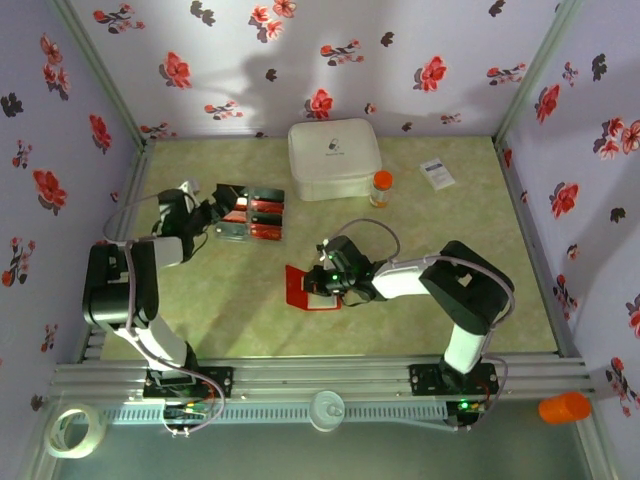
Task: Put the credit cards into the card holder
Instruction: Move the storage box to the center of the table, then flip over the card slot on the card holder.
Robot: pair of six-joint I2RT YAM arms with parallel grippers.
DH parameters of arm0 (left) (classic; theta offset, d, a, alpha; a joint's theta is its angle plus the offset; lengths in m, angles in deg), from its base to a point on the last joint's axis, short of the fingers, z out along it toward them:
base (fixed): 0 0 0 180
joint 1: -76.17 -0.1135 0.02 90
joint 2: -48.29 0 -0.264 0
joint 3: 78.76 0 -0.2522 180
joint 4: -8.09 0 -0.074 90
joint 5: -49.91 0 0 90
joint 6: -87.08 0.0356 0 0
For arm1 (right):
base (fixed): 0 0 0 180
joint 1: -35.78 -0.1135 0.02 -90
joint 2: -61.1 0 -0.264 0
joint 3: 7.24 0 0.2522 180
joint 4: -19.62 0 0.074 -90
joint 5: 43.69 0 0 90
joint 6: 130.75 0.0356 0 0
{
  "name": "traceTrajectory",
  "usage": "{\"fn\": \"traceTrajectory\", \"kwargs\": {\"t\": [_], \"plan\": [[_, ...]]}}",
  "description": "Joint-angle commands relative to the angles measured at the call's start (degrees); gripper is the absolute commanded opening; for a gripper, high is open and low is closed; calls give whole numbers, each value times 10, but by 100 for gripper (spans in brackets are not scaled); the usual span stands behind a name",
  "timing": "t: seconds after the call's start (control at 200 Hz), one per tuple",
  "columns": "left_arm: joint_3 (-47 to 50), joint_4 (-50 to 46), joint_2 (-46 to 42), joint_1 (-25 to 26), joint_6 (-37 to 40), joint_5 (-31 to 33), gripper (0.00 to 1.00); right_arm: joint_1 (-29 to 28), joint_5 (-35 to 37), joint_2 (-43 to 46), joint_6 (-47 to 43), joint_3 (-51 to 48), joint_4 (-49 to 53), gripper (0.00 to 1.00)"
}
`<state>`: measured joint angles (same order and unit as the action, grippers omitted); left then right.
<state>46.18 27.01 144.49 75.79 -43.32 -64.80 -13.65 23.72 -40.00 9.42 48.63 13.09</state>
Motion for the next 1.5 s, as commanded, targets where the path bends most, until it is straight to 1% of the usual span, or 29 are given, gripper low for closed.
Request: {"fn": "traceTrajectory", "kwargs": {"t": [0.0,0.13,0.235,0.37,0.51,0.565,0.655,0.745,0.82,0.945,1.035,1.11,1.205,1.325,1.5], "plan": [[22,66,13,20,-31,-14,100,-6,-1,-8,11,5,-19,0],[39,105,12,47,-57,-2,100,-9,-1,-10,12,4,-24,0],[52,133,7,78,-74,23,100,-10,0,-13,15,4,-29,0],[54,164,16,141,-93,64,100,-12,1,-18,18,3,-37,0],[43,209,54,207,-117,102,100,-13,5,-18,19,-2,-41,0],[34,225,70,226,-128,111,100,-12,5,-15,19,-3,-41,0],[27,245,84,240,-148,117,100,-12,7,-10,20,-4,-38,0],[32,255,73,240,-160,117,100,-13,7,-2,17,-4,-31,0],[34,228,44,240,-156,117,100,-13,6,7,13,-2,-21,0],[34,152,-23,241,-138,118,100,-13,8,24,3,0,0,0],[23,64,-75,243,-131,121,100,-12,14,40,-8,1,20,0],[6,-11,-114,256,-123,129,100,-13,20,52,-17,4,36,0],[-14,-70,-153,288,-123,142,100,-12,24,61,-27,7,52,0],[-22,-102,-188,338,-138,168,100,-5,32,80,-34,-4,68,0],[-17,-130,-223,420,-162,221,100,37,40,134,-41,-47,86,0]]}}
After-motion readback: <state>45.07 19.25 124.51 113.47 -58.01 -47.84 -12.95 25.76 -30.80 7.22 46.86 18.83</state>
